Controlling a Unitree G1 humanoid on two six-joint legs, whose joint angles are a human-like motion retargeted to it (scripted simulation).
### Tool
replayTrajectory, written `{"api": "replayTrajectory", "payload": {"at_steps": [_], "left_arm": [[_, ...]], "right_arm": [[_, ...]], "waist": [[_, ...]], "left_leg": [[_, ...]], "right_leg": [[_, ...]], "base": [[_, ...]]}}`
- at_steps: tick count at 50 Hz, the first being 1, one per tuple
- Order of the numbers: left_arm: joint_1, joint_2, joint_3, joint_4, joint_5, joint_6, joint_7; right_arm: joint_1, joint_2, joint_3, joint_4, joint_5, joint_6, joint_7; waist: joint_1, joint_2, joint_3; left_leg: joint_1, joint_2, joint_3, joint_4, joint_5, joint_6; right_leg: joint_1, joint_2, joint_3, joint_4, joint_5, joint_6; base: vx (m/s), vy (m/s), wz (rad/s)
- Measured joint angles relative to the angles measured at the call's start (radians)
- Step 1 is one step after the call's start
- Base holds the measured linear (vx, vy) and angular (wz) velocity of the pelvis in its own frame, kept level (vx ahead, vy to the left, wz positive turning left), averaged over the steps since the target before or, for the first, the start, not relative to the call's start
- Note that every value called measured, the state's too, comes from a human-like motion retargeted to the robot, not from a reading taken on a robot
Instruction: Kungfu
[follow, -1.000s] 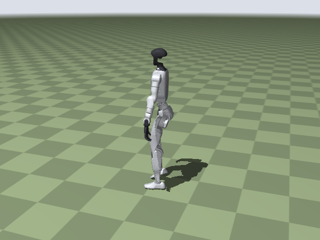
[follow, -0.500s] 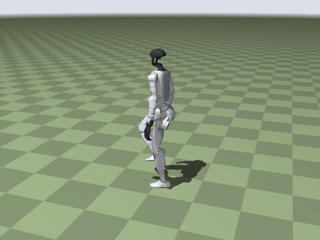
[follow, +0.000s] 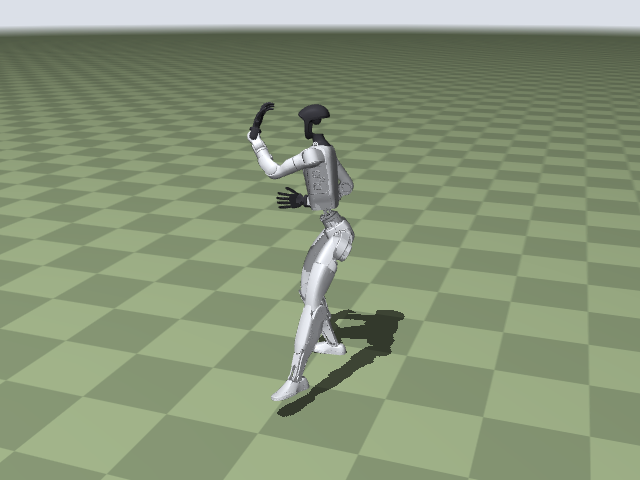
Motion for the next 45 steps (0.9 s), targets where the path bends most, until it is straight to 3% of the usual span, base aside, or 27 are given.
{"api": "replayTrajectory", "payload": {"at_steps": [2, 3, 5, 7, 13, 17, 21, 27, 30, 33, 35, 38, 40, 42, 43, 44, 45], "left_arm": [[0.024, -0.148, -0.088, -0.018, -0.109, 0.098, -0.056], [0.031, -0.194, -0.133, -0.012, -0.173, 0.138, -0.056], [0.036, -0.231, -0.197, 0.013, -0.298, 0.181, 0.0], [0.068, -0.227, -0.21, 0.039, -0.319, 0.172, 0.067], [0.131, -0.104, -0.251, 0.001, 0.045, 0.092, 0.055], [0.139, 0.011, -0.23, -0.01, 0.217, 0.039, 0.055], [0.16, 0.221, -0.175, -0.027, 0.329, -0.014, 0.058], [0.209, 0.636, -0.076, -0.04, 0.552, -0.177, 0.166], [0.215, 0.819, -0.036, -0.029, 0.648, -0.25, 0.257], [0.17, 0.896, -0.043, -0.011, 0.698, -0.312, 0.365], [0.091, 0.914, -0.086, 0.024, 0.775, -0.359, 0.456], [-0.089, 0.924, -0.214, 0.072, 1.002, -0.404, 0.611], [-0.211, 0.91, -0.287, 0.087, 1.145, -0.396, 0.678], [-0.309, 0.89, -0.325, 0.093, 1.223, -0.38, 0.713], [-0.35, 0.895, -0.328, 0.091, 1.232, -0.376, 0.718], [-0.373, 0.896, -0.328, 0.087, 1.231, -0.372, 0.717], [-0.386, 0.897, -0.325, 0.082, 1.225, -0.37, 0.713]], "right_arm": [[-0.046, -0.029, -0.016, -0.036, 0.1, -0.022, 0.008], [-0.083, -0.047, -0.009, -0.054, 0.135, -0.023, 0.007], [-0.164, -0.074, 0.009, -0.092, 0.186, -0.022, 0.017], [-0.162, -0.084, -0.006, -0.124, 0.176, -0.025, 0.018], [-0.01, -0.107, -0.131, -0.231, 0.089, -0.071, -0.066], [0.052, -0.17, -0.196, -0.3, 0.05, -0.063, -0.095], [0.054, -0.307, -0.231, -0.384, -0.046, -0.03, -0.115], [-0.093, -0.576, -0.256, -0.461, -0.2, 0.065, -0.111], [-0.239, -0.668, -0.205, -0.455, -0.248, 0.075, -0.14], [-0.417, -0.725, -0.136, -0.423, -0.306, 0.09, -0.197], [-0.576, -0.755, -0.092, -0.376, -0.351, 0.138, -0.2], [-0.906, -0.79, -0.031, -0.178, -0.461, 0.226, -0.149], [-1.155, -0.78, 0.015, 0.091, -0.669, 0.187, -0.101], [-1.458, -0.757, 0.14, 0.548, -1.021, 0.166, -0.176], [-1.632, -0.724, 0.22, 0.829, -1.232, 0.211, -0.241], [-1.775, -0.694, 0.293, 1.089, -1.389, 0.376, -0.269], [-1.902, -0.665, 0.361, 1.339, -1.519, 0.602, -0.279]], "waist": [[-0.035, 0.116, 0.126], [-0.065, 0.152, 0.201], [-0.142, 0.159, 0.337], [-0.174, 0.137, 0.377], [-0.116, 0.095, 0.34], [-0.065, 0.07, 0.261], [-0.023, 0.04, 0.194], [0.072, 0.043, 0.129], [0.127, 0.021, 0.12], [0.194, 0.0, 0.114], [0.243, -0.032, 0.11], [0.324, -0.131, 0.121], [0.388, -0.203, 0.113], [0.48, -0.278, 0.119], [0.514, -0.308, 0.136], [0.544, -0.336, 0.147], [0.571, -0.361, 0.156]], "left_leg": [[-0.007, 0.094, -0.008, 0.081, -0.02, 0.026], [0.019, 0.134, 0.072, 0.106, -0.049, 0.037], [0.112, 0.145, 0.232, 0.054, -0.008, 0.018], [0.166, 0.114, 0.238, 0.025, -0.007, -0.056], [0.163, 0.107, 0.26, 0.134, 0.014, -0.139], [0.133, 0.062, 0.288, 0.135, -0.006, -0.124], [0.112, 0.02, 0.288, 0.175, -0.054, -0.125], [-0.011, -0.009, 0.074, 0.317, -0.16, -0.122], [-0.055, -0.084, -0.055, 0.355, -0.207, -0.153], [-0.068, -0.186, -0.102, 0.375, -0.235, -0.147], [-0.076, -0.275, -0.148, 0.38, -0.242, -0.13], [-0.094, -0.434, -0.243, 0.41, -0.254, -0.102], [-0.148, -0.512, -0.307, 0.452, -0.269, -0.086], [-0.237, -0.514, -0.344, 0.53, -0.29, -0.083], [-0.275, -0.51, -0.359, 0.563, -0.296, -0.086], [-0.298, -0.512, -0.363, 0.585, -0.306, -0.083], [-0.312, -0.517, -0.36, 0.602, -0.316, -0.077]], "right_leg": [[0.045, 0.058, -0.044, -0.012, 0.011, -0.001], [0.066, 0.079, -0.054, -0.025, 0.022, -0.008], [0.093, 0.084, -0.044, -0.04, 0.046, -0.018], [0.09, 0.073, -0.019, -0.025, 0.056, -0.023], [0.079, 0.024, -0.007, -0.034, 0.09, -0.018], [0.077, -0.028, -0.03, -0.101, 0.128, -0.004], [0.102, -0.093, -0.036, -0.155, 0.164, 0.023], [0.228, -0.125, -0.048, -0.263, 0.216, 0.109], [0.345, -0.153, -0.054, -0.352, 0.254, 0.179], [0.533, -0.153, -0.087, -0.478, 0.306, 0.27], [0.659, -0.144, -0.114, -0.552, 0.323, 0.285], [0.811, -0.124, -0.026, -0.621, 0.303, 0.29], [0.855, -0.083, 0.037, -0.652, 0.274, 0.3], [0.853, -0.061, 0.027, -0.668, 0.239, 0.3], [0.841, -0.056, 0.012, -0.661, 0.214, 0.3], [0.837, -0.058, 0.002, -0.657, 0.188, 0.3], [0.838, -0.065, -0.005, -0.655, 0.162, 0.3]], "base": [[-0.26, 0.47, -0.21], [-0.56, 0.44, -0.44], [-0.46, 0.3, -0.43], [0.09, 0.17, -0.33], [0.16, 0.13, 0.03], [0.18, 0.18, 0.5], [0.3, 0.3, 0.45], [0.39, 0.51, 0.68], [0.26, 0.41, 1.73], [0.31, 0.46, 3.0], [0.29, 0.13, 3.56], [0.33, -0.05, 3.42], [0.18, -0.38, 2.62], [0.03, -0.47, 1.18], [-0.04, -0.48, 0.59], [0.03, -0.4, 0.42], [0.27, -0.11, 0.75]]}}
